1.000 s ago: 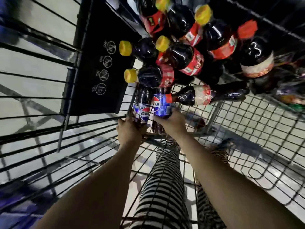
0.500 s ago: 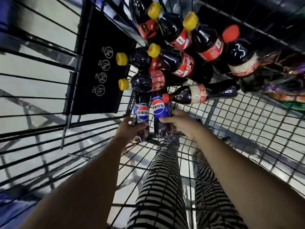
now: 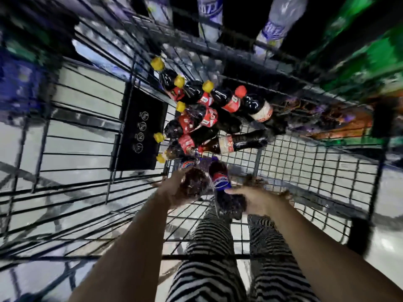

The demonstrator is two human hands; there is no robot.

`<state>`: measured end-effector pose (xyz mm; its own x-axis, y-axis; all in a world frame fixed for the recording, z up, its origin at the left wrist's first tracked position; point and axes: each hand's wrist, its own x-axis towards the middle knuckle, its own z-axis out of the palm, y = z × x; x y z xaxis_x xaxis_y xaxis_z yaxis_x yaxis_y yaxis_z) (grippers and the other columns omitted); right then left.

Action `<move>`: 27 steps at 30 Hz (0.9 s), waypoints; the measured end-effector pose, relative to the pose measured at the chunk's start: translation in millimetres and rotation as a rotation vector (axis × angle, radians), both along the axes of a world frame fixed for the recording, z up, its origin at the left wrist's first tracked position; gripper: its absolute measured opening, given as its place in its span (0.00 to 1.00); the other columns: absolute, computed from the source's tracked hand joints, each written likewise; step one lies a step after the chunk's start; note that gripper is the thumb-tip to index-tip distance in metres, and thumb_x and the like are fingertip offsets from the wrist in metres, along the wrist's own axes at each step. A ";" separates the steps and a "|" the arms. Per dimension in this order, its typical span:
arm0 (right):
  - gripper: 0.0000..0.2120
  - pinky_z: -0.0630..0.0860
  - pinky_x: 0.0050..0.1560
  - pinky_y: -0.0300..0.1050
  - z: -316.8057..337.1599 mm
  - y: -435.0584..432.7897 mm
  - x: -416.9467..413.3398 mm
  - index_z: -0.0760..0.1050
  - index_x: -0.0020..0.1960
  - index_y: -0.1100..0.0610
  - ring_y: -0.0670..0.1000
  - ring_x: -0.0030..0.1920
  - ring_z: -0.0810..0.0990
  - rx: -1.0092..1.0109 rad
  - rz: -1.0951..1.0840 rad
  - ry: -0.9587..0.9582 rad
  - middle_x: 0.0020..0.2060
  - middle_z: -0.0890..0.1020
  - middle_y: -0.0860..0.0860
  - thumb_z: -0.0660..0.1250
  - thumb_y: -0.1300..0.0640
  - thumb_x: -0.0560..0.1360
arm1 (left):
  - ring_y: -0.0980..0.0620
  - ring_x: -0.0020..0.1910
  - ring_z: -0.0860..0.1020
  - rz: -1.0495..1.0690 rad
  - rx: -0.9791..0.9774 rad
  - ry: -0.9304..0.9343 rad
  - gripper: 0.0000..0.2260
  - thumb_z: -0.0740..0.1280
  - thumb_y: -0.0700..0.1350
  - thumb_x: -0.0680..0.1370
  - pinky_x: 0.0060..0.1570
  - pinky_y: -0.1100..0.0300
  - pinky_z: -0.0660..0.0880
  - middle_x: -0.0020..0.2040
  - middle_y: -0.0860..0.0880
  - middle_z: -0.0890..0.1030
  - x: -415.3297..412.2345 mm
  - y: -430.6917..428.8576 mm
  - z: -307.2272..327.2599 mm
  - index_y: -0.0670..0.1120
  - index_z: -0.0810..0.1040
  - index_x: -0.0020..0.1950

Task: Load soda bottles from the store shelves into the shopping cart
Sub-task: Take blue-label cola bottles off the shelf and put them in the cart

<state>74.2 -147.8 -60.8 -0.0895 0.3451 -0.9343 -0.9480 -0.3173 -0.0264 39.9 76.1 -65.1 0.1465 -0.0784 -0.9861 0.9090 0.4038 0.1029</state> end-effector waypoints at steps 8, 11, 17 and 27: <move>0.10 0.79 0.48 0.47 76.9 -60.2 6.6 0.75 0.56 0.62 0.55 0.51 0.81 0.101 -0.288 -0.218 0.53 0.81 0.59 0.63 0.61 0.77 | 0.45 0.46 0.80 -0.068 -0.082 -0.178 0.22 0.73 0.53 0.67 0.47 0.49 0.80 0.53 0.42 0.80 1.2 -47.3 70.4 0.43 0.79 0.56; 0.21 0.75 0.59 0.49 100.1 -88.1 6.6 0.74 0.61 0.65 0.58 0.58 0.79 0.087 -0.311 -0.327 0.58 0.80 0.61 0.68 0.57 0.71 | 0.44 0.58 0.80 -0.128 -0.083 -0.262 0.21 0.67 0.52 0.74 0.54 0.48 0.77 0.58 0.41 0.81 6.9 -63.8 96.1 0.42 0.76 0.62; 0.22 0.81 0.47 0.45 144.6 -148.8 -2.6 0.78 0.54 0.61 0.53 0.46 0.84 0.191 -0.429 -0.499 0.49 0.84 0.58 0.77 0.53 0.65 | 0.45 0.60 0.79 -0.246 -0.021 -0.465 0.23 0.66 0.50 0.76 0.53 0.51 0.77 0.61 0.40 0.80 13.5 -95.0 138.2 0.39 0.73 0.67; 0.41 0.79 0.41 0.41 214.1 -265.2 -9.1 0.78 0.56 0.62 0.50 0.44 0.84 0.364 -0.520 -0.729 0.45 0.85 0.55 0.85 0.50 0.46 | 0.42 0.58 0.80 -0.211 -0.007 -0.697 0.45 0.84 0.50 0.56 0.57 0.44 0.76 0.61 0.40 0.80 15.5 -204.6 201.7 0.38 0.71 0.68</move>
<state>65.1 -413.0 153.3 0.7156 0.4576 -0.5277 -0.6795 0.2812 -0.6777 55.3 -128.5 136.6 0.7216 -0.1797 -0.6686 0.6917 0.2301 0.6846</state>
